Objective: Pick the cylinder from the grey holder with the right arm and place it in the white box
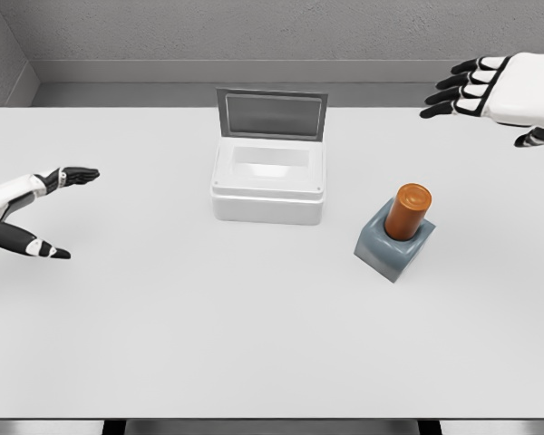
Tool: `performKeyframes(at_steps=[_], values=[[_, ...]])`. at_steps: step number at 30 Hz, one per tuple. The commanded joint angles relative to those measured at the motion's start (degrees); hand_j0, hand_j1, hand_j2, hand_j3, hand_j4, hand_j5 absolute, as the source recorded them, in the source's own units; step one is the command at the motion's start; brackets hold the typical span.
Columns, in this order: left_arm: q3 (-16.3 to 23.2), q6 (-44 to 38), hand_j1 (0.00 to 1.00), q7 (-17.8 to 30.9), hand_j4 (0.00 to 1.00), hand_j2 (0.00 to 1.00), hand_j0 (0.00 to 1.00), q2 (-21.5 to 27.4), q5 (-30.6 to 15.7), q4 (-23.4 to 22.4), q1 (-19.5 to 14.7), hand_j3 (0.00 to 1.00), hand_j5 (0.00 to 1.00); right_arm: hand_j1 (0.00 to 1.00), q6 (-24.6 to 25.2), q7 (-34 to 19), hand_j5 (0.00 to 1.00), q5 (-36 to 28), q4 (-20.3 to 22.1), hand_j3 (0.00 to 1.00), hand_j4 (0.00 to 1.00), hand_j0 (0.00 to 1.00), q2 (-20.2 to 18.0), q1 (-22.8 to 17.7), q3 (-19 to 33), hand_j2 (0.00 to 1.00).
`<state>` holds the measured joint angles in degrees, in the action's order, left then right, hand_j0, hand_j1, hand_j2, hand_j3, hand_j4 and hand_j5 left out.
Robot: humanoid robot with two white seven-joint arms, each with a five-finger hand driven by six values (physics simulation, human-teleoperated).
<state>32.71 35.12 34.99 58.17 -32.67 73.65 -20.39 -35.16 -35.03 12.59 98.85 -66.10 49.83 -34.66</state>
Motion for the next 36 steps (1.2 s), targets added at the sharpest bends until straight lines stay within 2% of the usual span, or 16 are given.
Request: performKeyframes(at_steps=[1,4,7,11,12,14,15,16,17,20,23,36], values=[[-0.02,-0.12,1.00,0.01,1.00,1.00,1.00,-0.60,-0.11,-0.88,0.09,1.00,1.00,1.00,0.16,0.03,1.00,-0.20,0.03,1.00,1.00,1.00,0.54,0.00,-0.23,1.00],[-0.02,-0.12,1.00,0.01,1.00,1.00,1.00,-0.60,-0.73,-1.06,0.09,1.00,1.00,1.00,0.16,0.03,1.00,-0.20,0.03,1.00,1.00,1.00,1.06,0.00,-0.93,1.00],[-0.02,-0.12,1.00,0.01,1.00,1.00,1.00,-0.86,-0.47,-1.14,0.00,1.00,1.00,1.00,0.16,0.03,1.00,-0.20,1.87,1.00,1.00,1.00,2.21,0.00,-1.81,1.00],[0.25,-0.93,1.00,0.01,1.00,1.00,1.00,-7.36,1.55,-3.95,-4.57,1.00,1.00,1.00,0.16,0.03,1.00,-0.20,1.87,1.00,1.00,1.00,2.38,0.00,-4.01,1.00],[0.25,-3.03,1.00,0.01,1.00,1.00,1.00,-10.26,4.36,-6.15,-6.59,1.00,1.00,1.00,0.16,0.03,1.00,-0.20,1.87,1.00,1.00,1.00,2.65,0.00,-4.80,1.00],[0.33,-5.85,1.00,0.01,1.00,1.00,1.00,-16.07,6.13,-13.00,-10.19,1.00,1.00,1.00,0.16,0.03,1.00,-0.20,1.87,1.00,1.00,1.00,2.91,0.09,-5.86,1.00],[0.25,-6.03,1.00,0.01,1.00,1.00,1.00,-17.65,7.26,-15.29,-10.46,1.00,1.00,1.00,0.16,0.03,1.00,-0.20,1.79,1.00,1.00,1.00,2.91,0.09,-6.12,1.00],[0.16,-6.03,1.00,0.01,1.00,1.00,1.00,-20.72,10.34,-18.37,-11.51,1.00,1.00,1.00,0.16,0.03,1.00,-0.20,1.79,1.00,1.00,1.00,2.91,0.00,-6.47,1.00],[0.16,-6.03,1.00,0.01,1.00,1.00,1.00,-21.69,11.49,-18.99,-11.78,1.00,1.00,1.00,0.16,0.03,1.00,-0.11,1.78,1.00,1.00,1.00,2.91,0.09,-6.56,1.00],[0.16,-6.11,1.00,0.01,1.00,1.00,1.00,-21.96,10.96,-20.74,-12.48,1.00,1.00,1.00,0.16,0.03,1.00,-0.11,1.78,1.00,1.00,1.00,2.91,0.00,-6.73,1.00],[0.16,-6.03,1.00,0.01,1.00,1.00,1.00,-21.69,10.43,-22.85,-13.27,1.00,1.00,1.00,0.16,0.03,1.00,-0.11,1.78,1.00,1.00,1.00,3.61,0.00,-9.72,1.00],[0.07,-5.94,1.00,0.01,1.00,1.00,1.00,-22.22,10.26,-24.00,-13.89,1.00,1.00,1.00,0.16,0.03,1.00,1.29,1.52,1.00,1.00,1.00,5.28,-0.18,-12.62,1.00]])
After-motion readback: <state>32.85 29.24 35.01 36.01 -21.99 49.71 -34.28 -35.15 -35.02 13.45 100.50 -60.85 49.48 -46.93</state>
